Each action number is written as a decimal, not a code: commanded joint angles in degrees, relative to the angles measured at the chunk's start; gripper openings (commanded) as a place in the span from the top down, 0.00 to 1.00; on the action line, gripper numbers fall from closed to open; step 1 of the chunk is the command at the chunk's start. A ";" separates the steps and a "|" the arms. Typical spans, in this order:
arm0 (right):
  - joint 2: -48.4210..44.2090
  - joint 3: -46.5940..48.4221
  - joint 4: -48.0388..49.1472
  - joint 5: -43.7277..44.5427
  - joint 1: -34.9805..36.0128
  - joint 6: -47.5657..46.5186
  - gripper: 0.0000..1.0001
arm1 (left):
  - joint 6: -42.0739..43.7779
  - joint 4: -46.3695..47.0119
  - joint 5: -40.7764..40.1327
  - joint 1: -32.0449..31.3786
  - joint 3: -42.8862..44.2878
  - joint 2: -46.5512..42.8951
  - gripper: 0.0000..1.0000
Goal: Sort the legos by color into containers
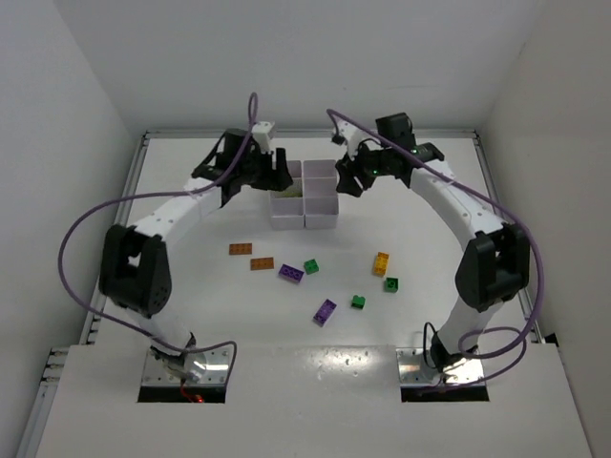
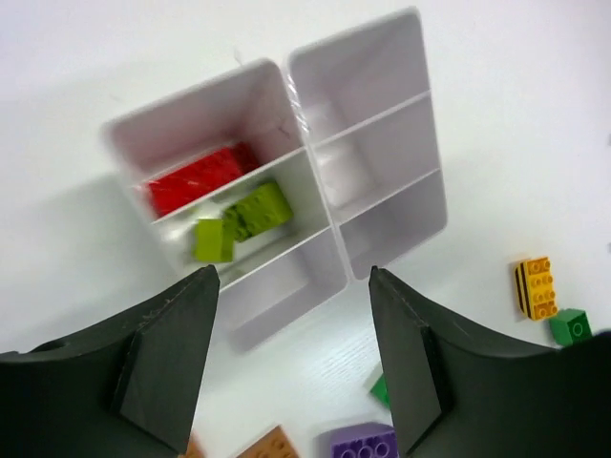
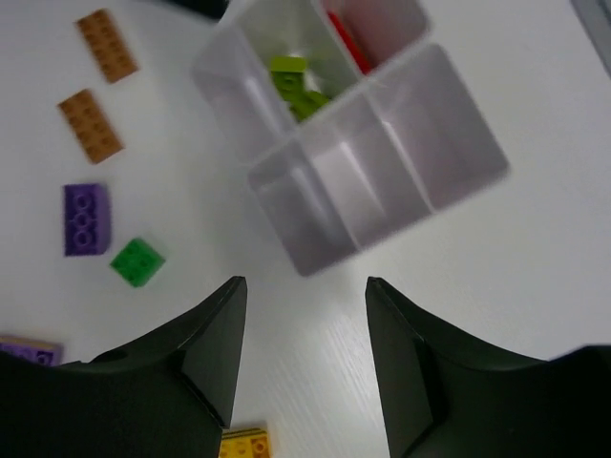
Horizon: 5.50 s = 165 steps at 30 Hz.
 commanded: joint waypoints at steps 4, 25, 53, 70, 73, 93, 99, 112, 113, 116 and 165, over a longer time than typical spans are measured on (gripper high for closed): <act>2.65 0.24 -3.47 -7.81 11.50 -13.95 0.48 | 9.44 -7.28 -6.66 10.15 -3.05 -16.16 0.28; 30.44 14.32 -2.07 0.28 29.62 -15.03 0.46 | 19.21 -20.75 6.08 31.26 -15.18 -23.90 0.23; 12.88 1.06 -4.08 1.51 25.32 -10.80 0.97 | 57.68 -35.86 31.92 26.35 -11.75 -7.39 0.28; -1.55 -1.33 -6.64 -4.29 7.12 1.41 0.97 | 73.07 -25.76 18.74 15.27 -8.59 3.60 0.28; -1.55 -0.71 -7.16 -4.82 5.62 1.41 0.97 | 75.90 -25.76 17.17 14.74 -8.75 4.93 0.28; -1.02 1.04 -7.16 -4.82 -0.97 1.41 0.97 | 79.07 -18.13 9.10 6.56 -20.00 4.23 0.33; 0.82 2.88 -7.16 -5.35 -0.97 1.94 0.97 | 77.22 -17.84 6.52 5.95 -19.49 5.72 0.38; 6.36 11.06 -9.71 -7.55 -0.97 1.94 0.97 | 80.02 -27.52 12.85 9.55 -12.89 11.44 0.59; 7.06 11.59 -9.71 -7.55 -0.45 1.94 0.97 | 80.03 -27.52 12.85 9.55 -13.76 10.47 0.61; 8.38 12.90 -9.71 -8.07 -0.44 2.47 0.97 | 80.03 -27.52 12.85 10.08 -15.35 8.89 0.67; 20.69 7.99 11.20 14.07 18.54 -10.63 0.96 | 22.90 -1.68 22.52 19.66 -8.94 -14.67 0.90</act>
